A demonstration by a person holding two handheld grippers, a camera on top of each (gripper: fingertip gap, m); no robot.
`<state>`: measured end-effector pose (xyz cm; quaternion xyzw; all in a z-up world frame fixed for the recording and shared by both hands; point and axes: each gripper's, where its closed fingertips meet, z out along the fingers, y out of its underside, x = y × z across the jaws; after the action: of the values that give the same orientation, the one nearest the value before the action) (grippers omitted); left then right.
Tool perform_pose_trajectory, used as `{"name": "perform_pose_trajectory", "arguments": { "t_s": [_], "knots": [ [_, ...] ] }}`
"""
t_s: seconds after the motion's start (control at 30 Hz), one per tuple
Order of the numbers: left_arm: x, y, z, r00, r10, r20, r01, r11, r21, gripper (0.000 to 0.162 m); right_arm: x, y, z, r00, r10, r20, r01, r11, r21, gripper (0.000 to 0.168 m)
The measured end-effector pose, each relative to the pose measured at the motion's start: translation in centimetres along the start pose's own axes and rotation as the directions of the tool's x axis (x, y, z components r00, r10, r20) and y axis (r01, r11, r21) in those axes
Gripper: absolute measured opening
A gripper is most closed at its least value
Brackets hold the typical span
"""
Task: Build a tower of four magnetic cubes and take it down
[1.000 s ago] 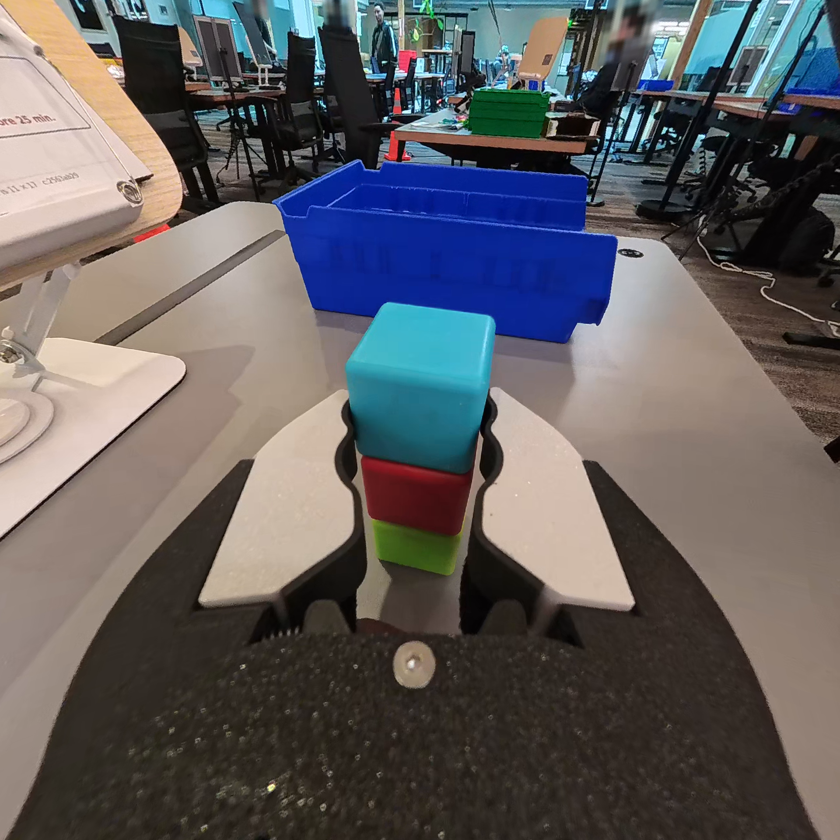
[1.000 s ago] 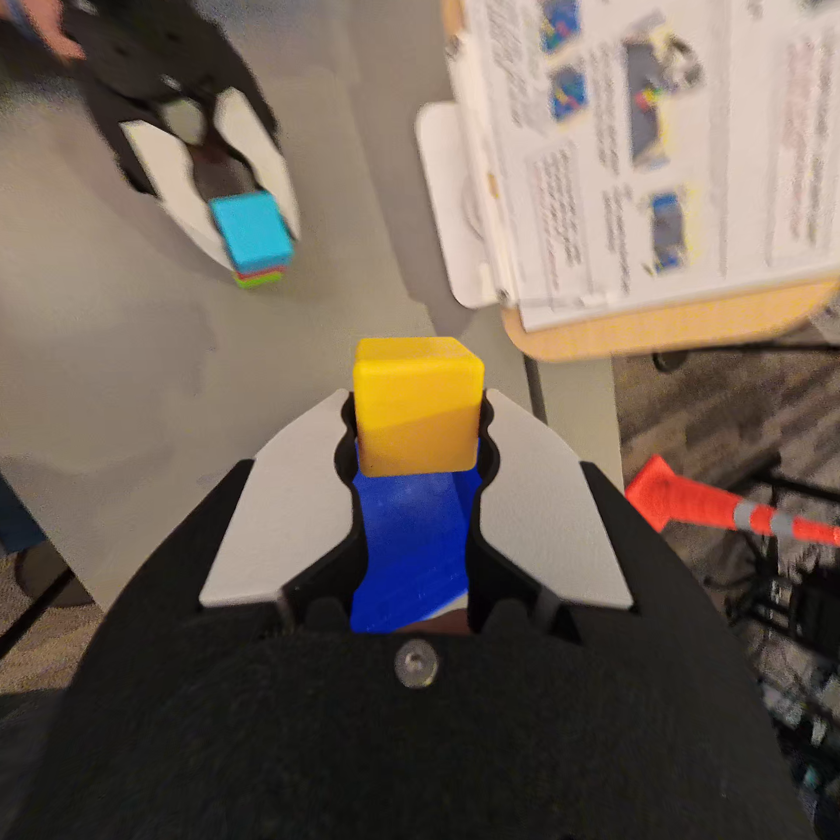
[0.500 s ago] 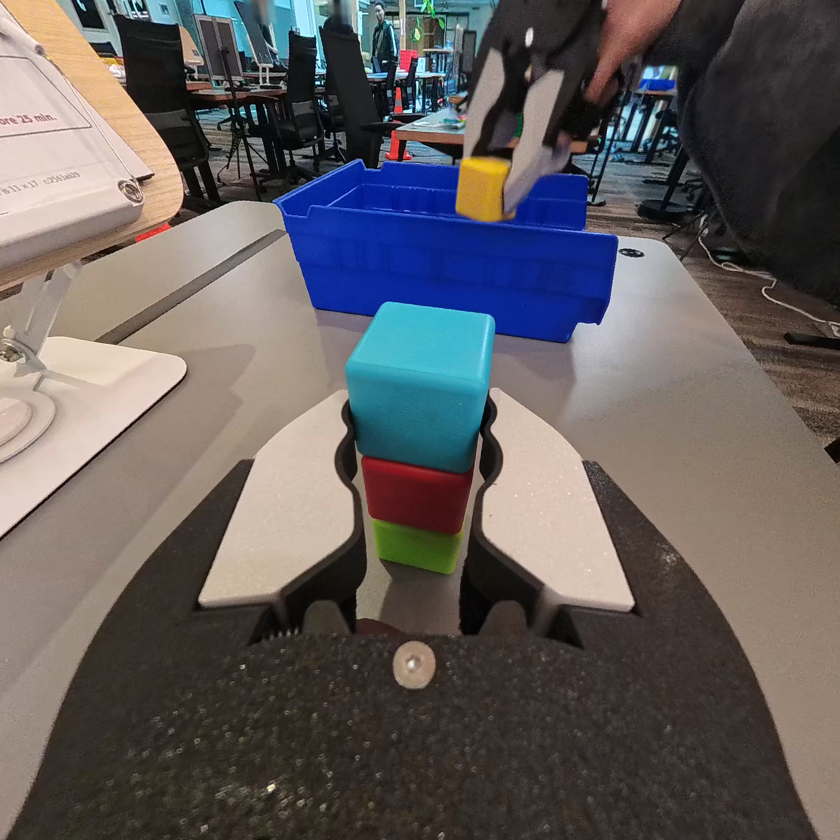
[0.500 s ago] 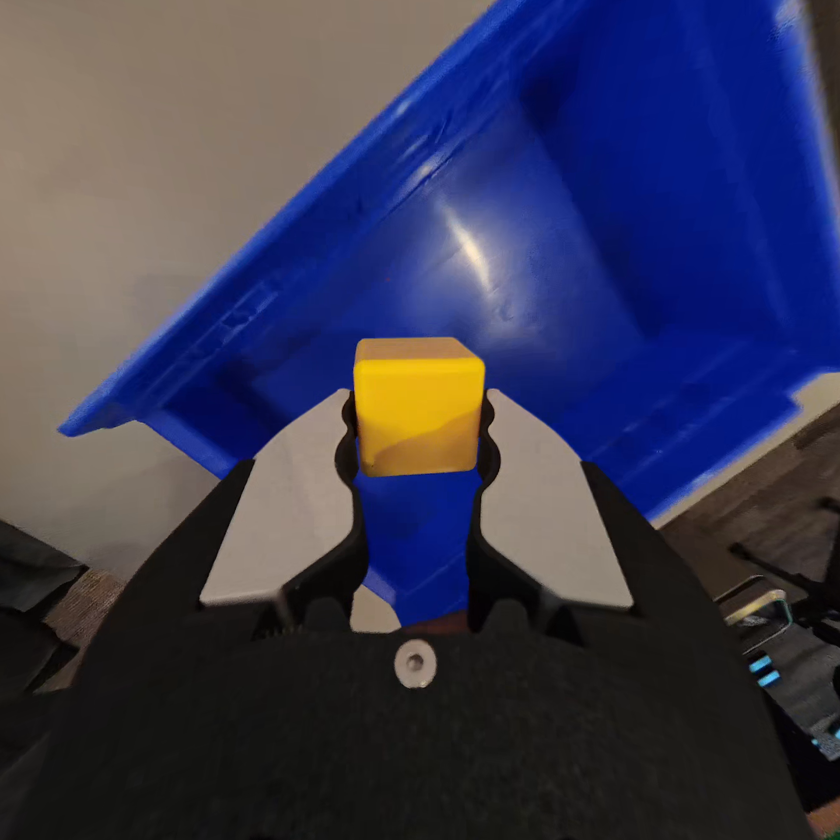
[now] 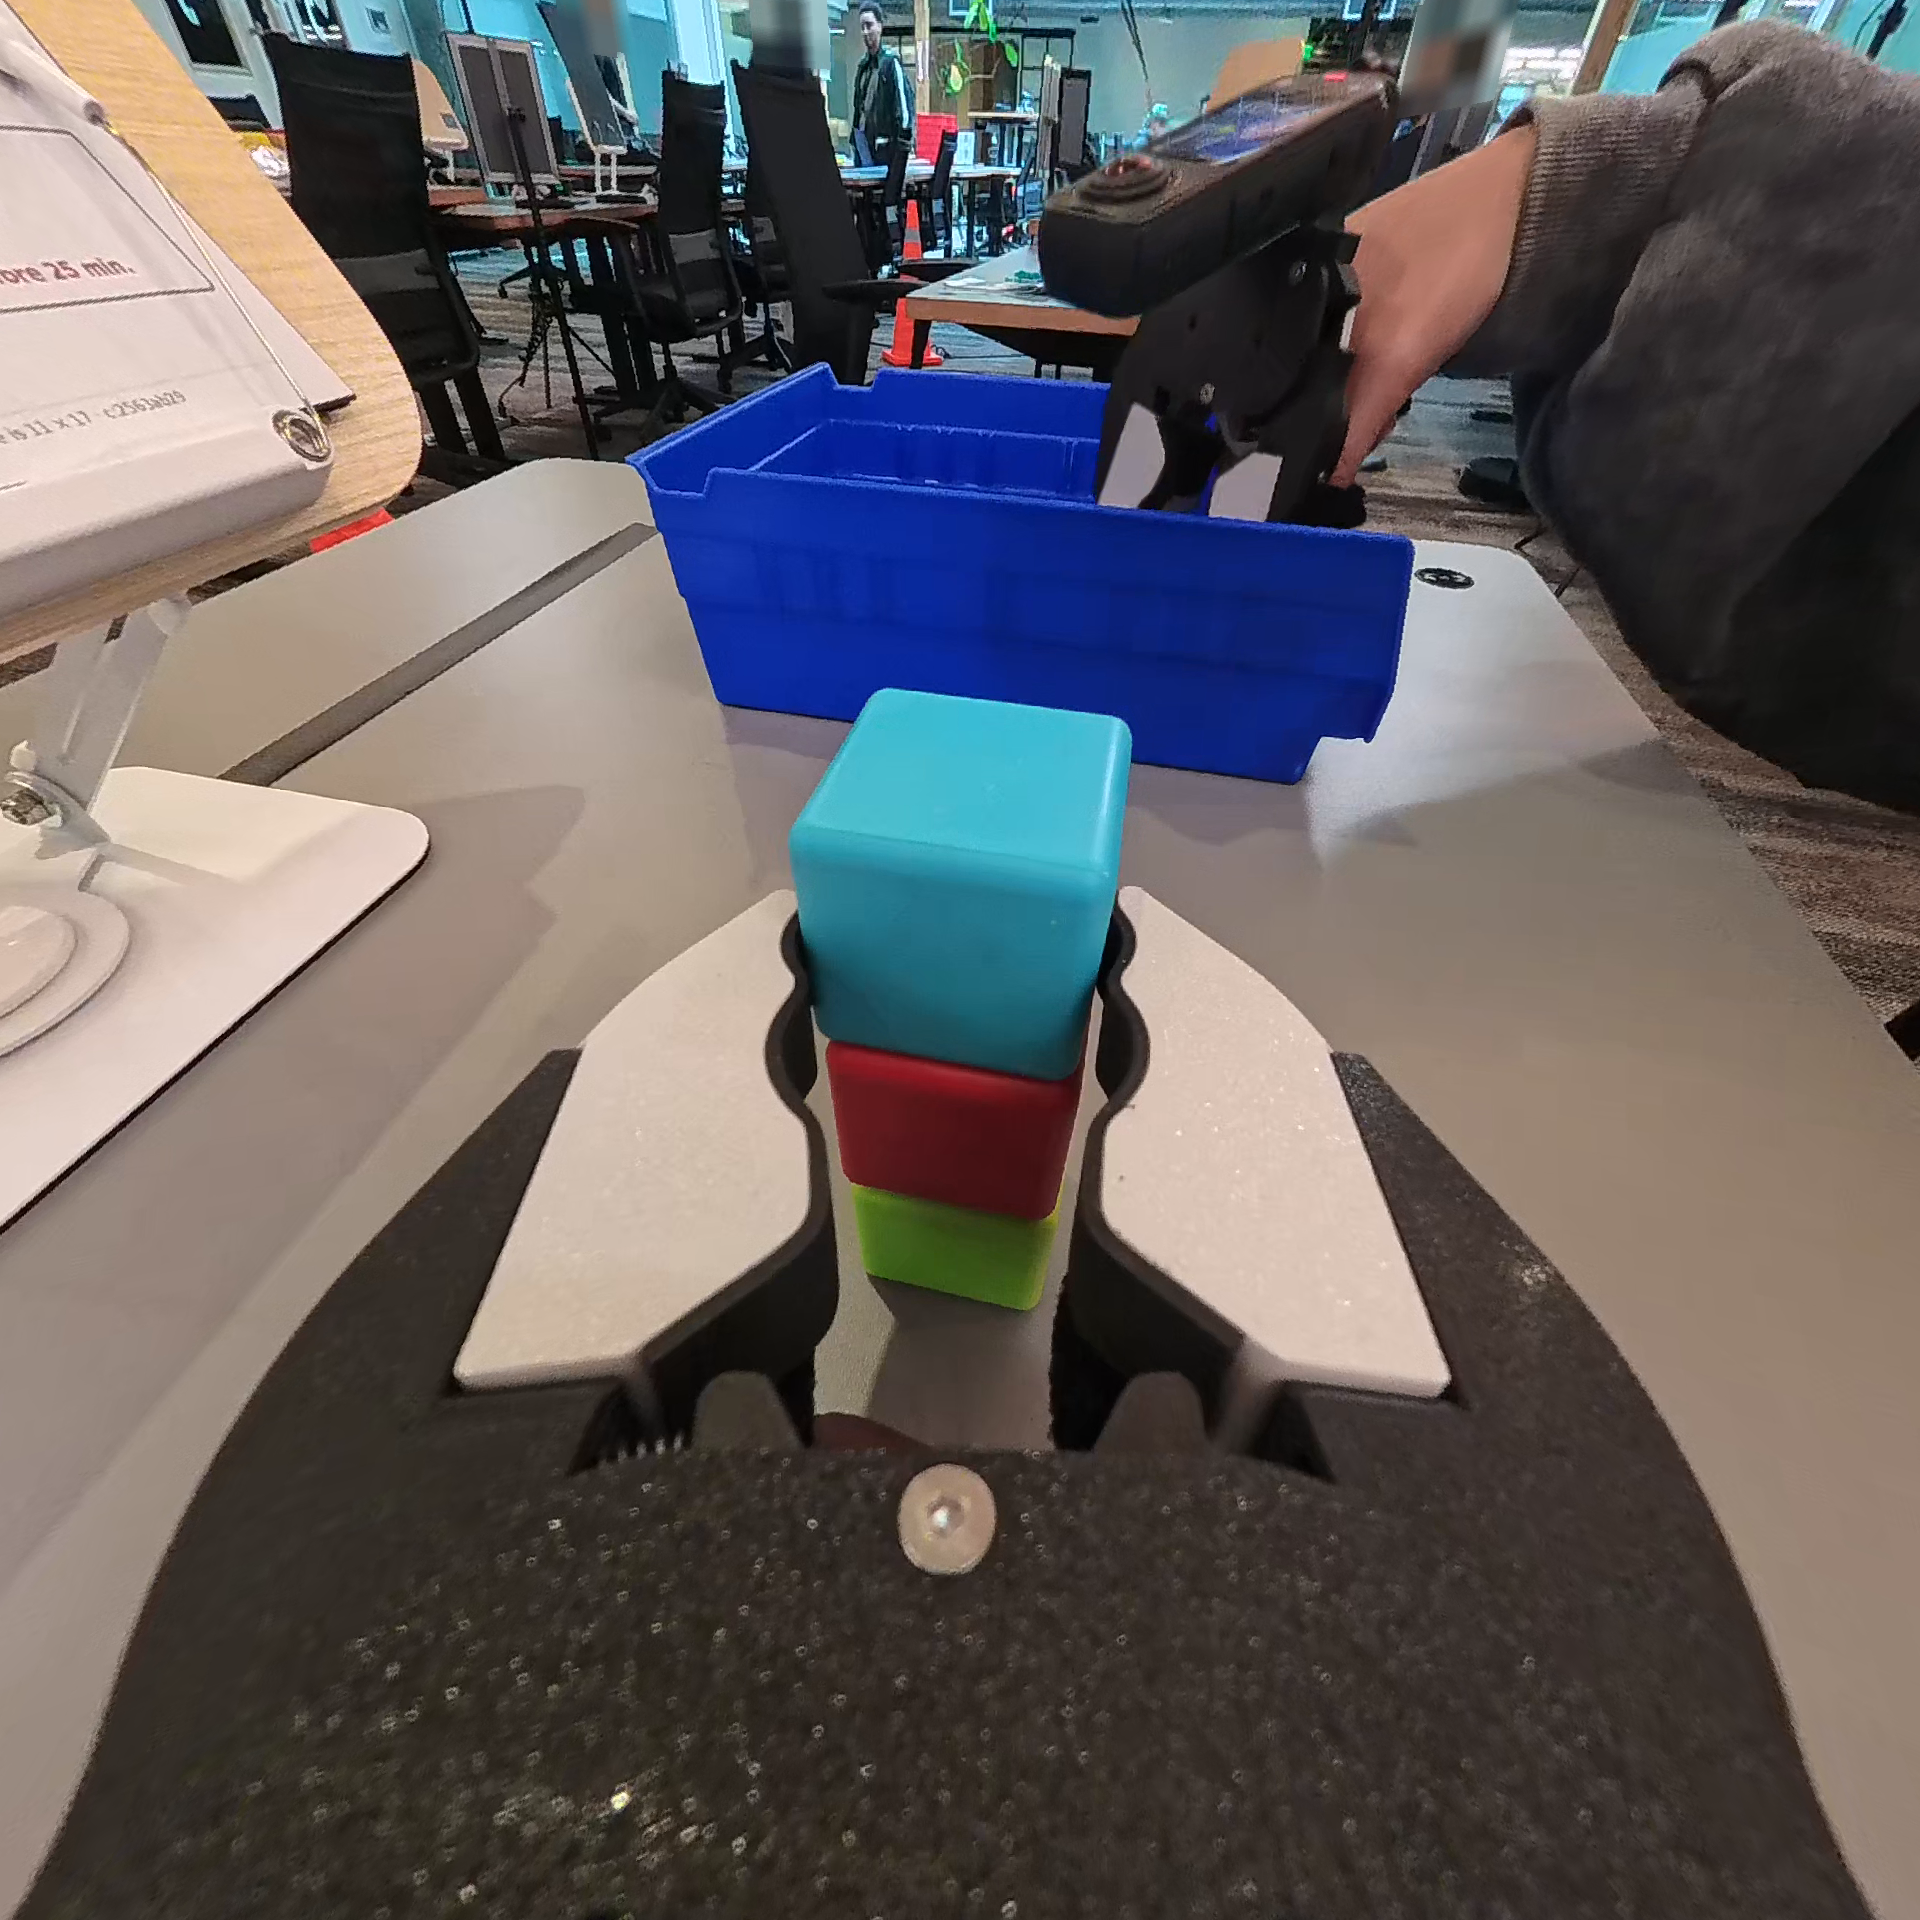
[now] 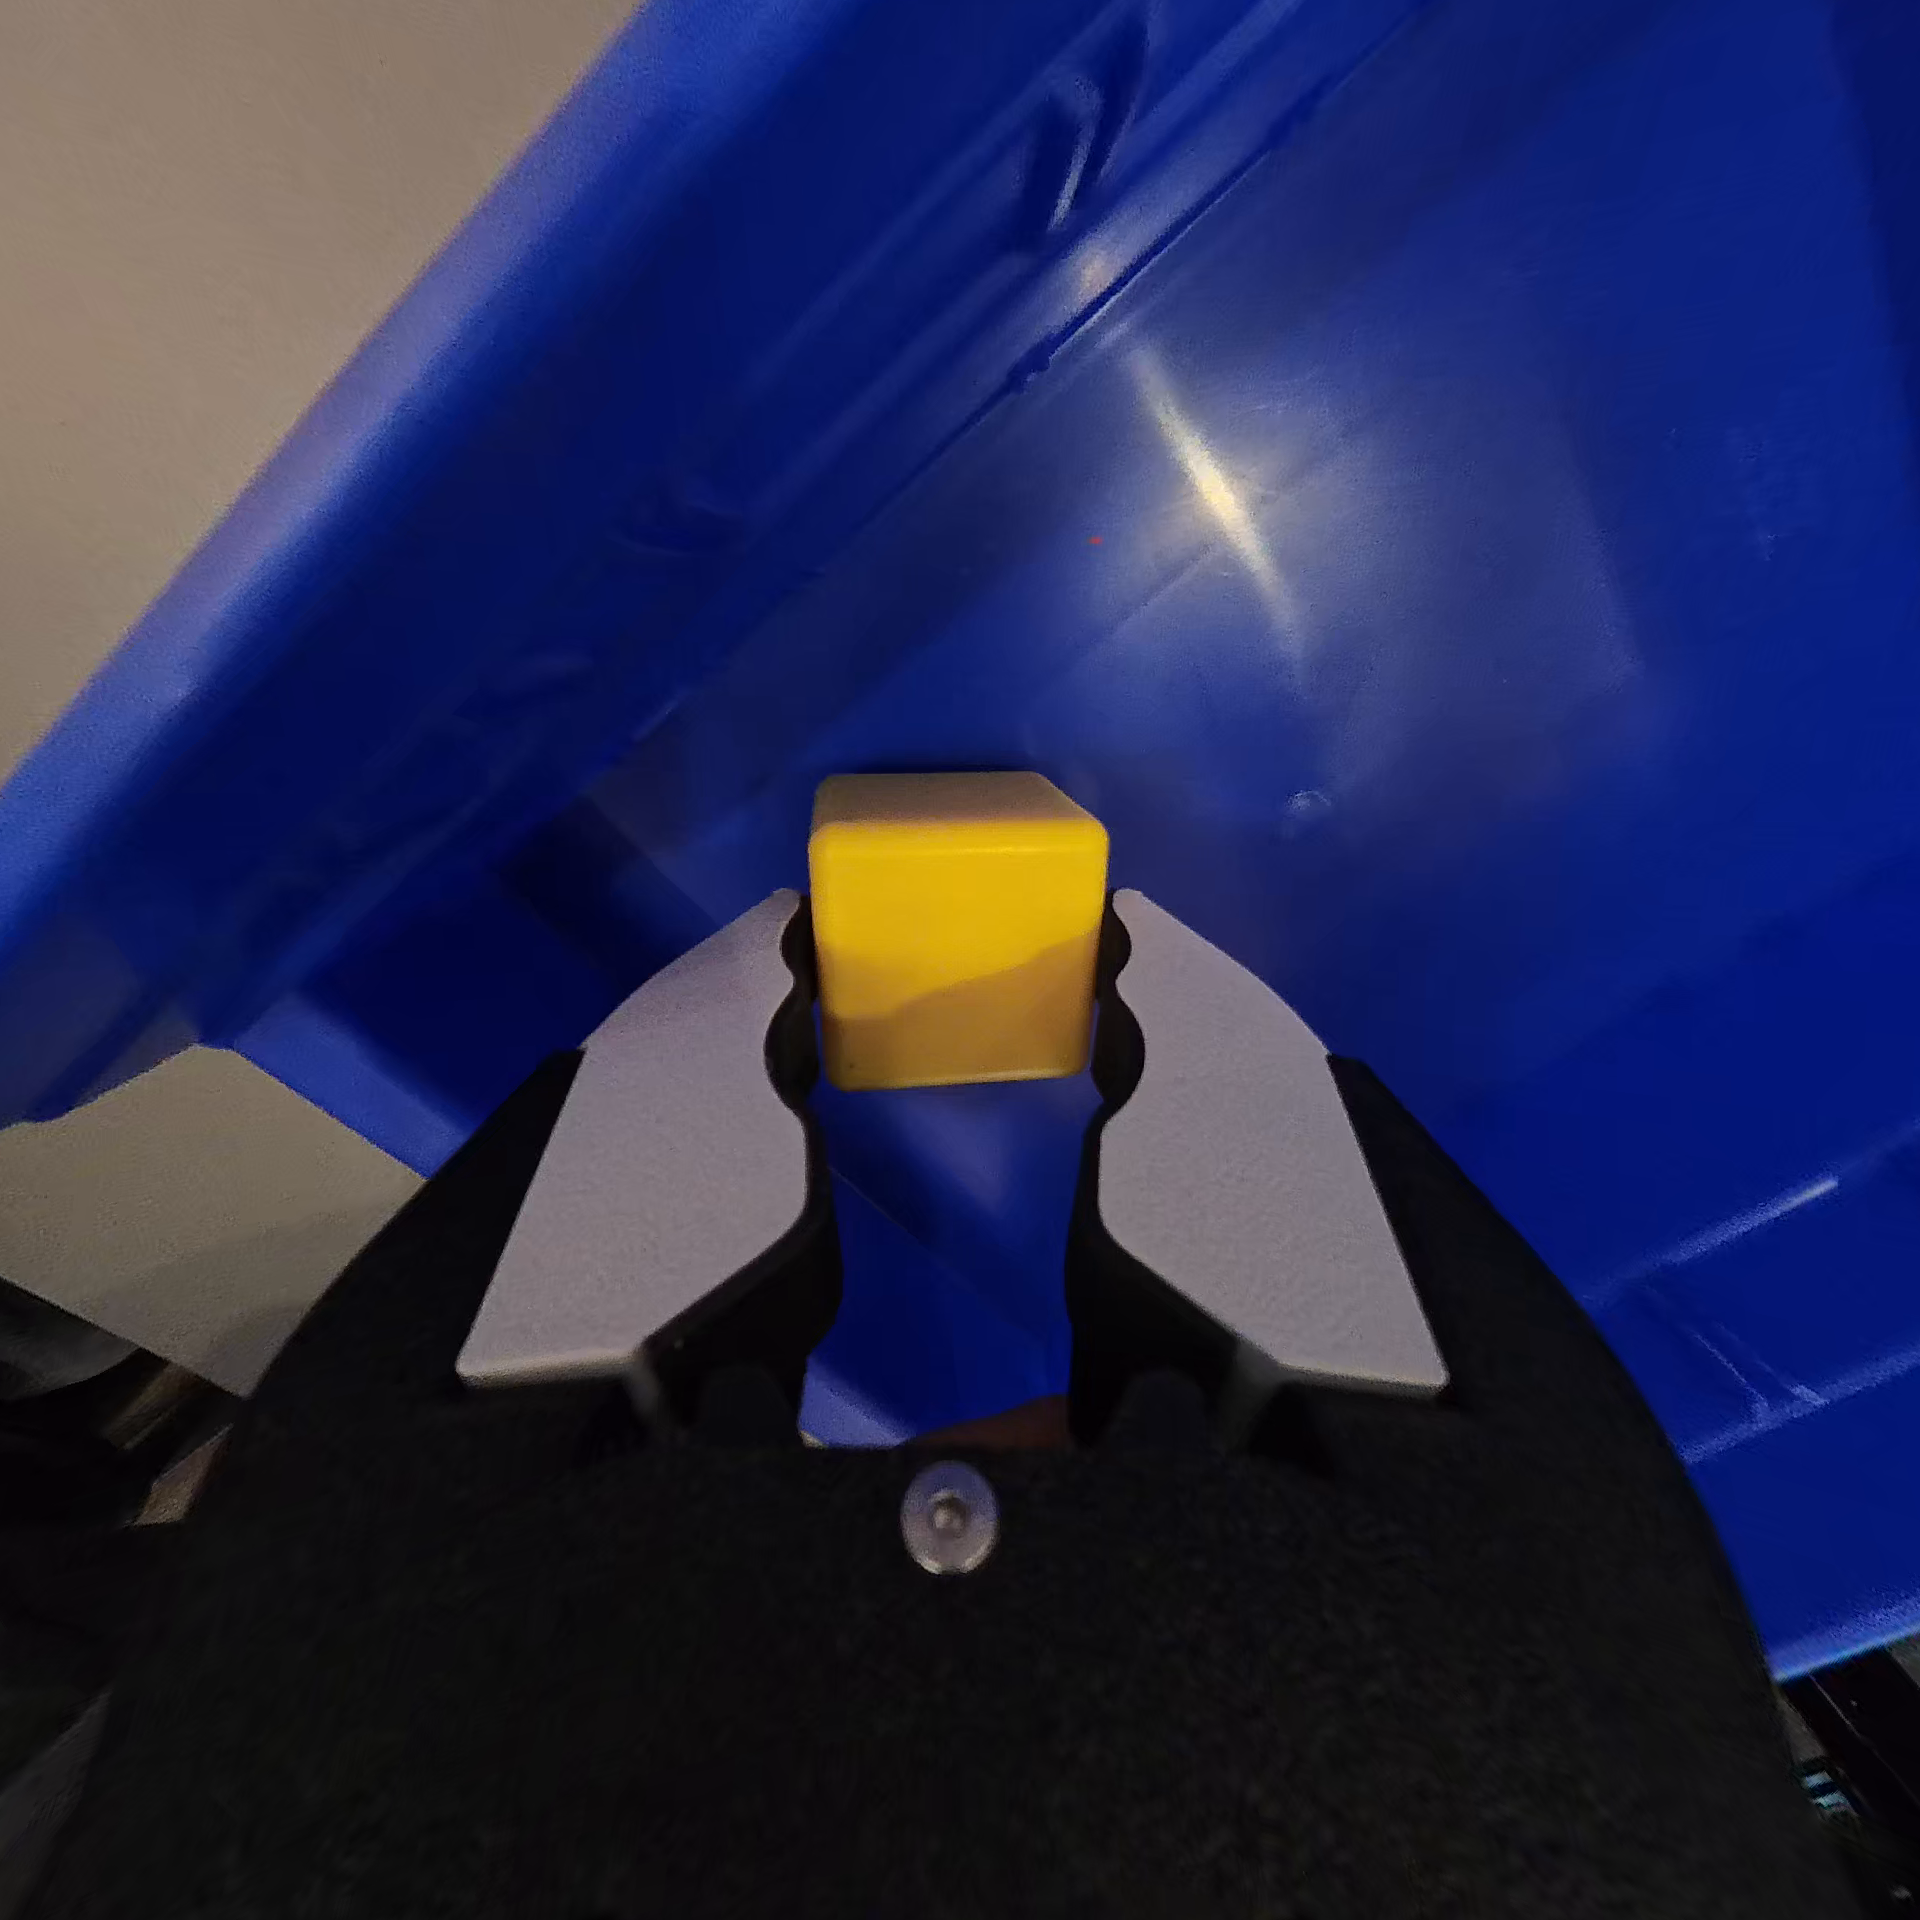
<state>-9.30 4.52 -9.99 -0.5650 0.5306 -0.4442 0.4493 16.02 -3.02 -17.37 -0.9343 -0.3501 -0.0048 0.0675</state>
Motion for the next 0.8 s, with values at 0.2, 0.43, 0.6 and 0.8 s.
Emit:
{"name": "perform_pose_trajectory", "arguments": {
  "t_s": [0.2, 0.43, 0.6, 0.8],
  "knots": [
    [0.1, 0.0, 0.0, 1.0, 0.004, -0.006, -0.005, 1.0, -0.002, 0.051, -0.1, 0.0, 0.5, 1.0, -0.024, -0.01, 0.024, 1.0, 0.003, 0.053],
    [0.4, 0.1, 0.0, 0.999, 0.034, -0.001, -0.034, 0.999, -0.01, 0.051, 1.0, -0.7, -4.3, 0.995, 0.012, -0.096, 0.002, 0.988, 0.152, 0.069],
    [0.6, -1.2, -0.6, 0.998, 0.05, 0.028, -0.051, 0.999, 0.018, 0.06, -0.3, -2.1, -13.7, 0.969, 0.079, -0.234, 0.032, 0.899, 0.437, 0.067],
    [0.3, -2.2, -2.3, 0.995, 0.059, 0.082, -0.062, 0.997, 0.036, 0.067, -5.7, -1.4, -16.2, 0.951, 0.018, -0.309, 0.141, 0.864, 0.483, 0.065]
  ]
}}
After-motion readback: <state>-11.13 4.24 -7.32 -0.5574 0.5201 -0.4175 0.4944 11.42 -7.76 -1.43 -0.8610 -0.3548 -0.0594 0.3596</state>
